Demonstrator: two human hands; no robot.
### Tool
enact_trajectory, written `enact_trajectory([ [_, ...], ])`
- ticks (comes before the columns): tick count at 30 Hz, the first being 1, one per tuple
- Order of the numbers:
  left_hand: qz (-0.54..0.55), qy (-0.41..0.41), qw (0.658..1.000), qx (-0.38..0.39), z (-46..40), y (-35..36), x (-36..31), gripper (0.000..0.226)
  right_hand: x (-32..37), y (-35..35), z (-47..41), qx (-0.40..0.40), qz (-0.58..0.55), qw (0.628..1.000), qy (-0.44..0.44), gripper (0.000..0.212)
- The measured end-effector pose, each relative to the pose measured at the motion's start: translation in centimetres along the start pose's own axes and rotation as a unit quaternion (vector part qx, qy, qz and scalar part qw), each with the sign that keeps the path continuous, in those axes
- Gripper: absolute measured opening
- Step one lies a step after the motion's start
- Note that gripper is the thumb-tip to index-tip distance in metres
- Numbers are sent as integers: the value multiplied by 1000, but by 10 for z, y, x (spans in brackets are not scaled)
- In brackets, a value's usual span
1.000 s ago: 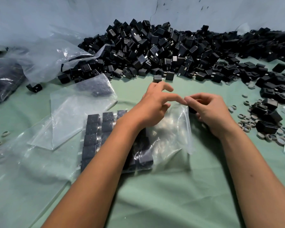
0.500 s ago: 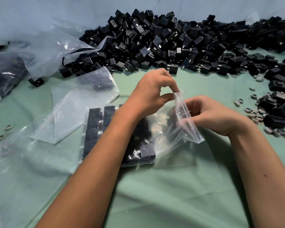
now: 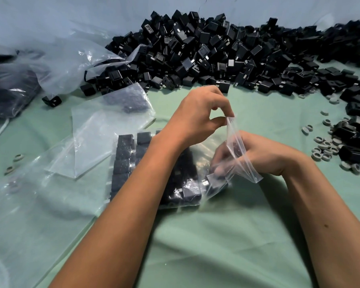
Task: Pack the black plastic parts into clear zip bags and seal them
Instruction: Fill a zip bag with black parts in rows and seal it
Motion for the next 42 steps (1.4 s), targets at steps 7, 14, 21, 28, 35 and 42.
enact_trajectory([
  [7,-14,6,1000,0,-1,2,-2,9,-2,-1,-2,-2,24,1000,7,17],
  [14,-7,-4,1000,-1,-1,0,1,8,-4,0,2,40,31,998,27,20],
  [21,-8,-49,999,9,2,-5,18,10,-4,5,1,61,62,996,35,23],
  [28,-36,-80,996,17,5,1,36,6,-7,3,2,50,98,991,70,30],
  [35,-54,-117,991,49,15,14,51,10,-18,-20,15,7,25,995,97,25],
  [42,-50,-132,988,59,18,15,54,10,-43,-54,26,-105,37,977,182,41],
])
Point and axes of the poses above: each hand's wrist, its own z-axis away from the middle knuckle, its own y-axis out of the palm, x = y × z, the point moved 9 cm from there along -z, towards the middle knuckle, and after that the axes turned 6 degrees about -x, right-handed, at the moved point
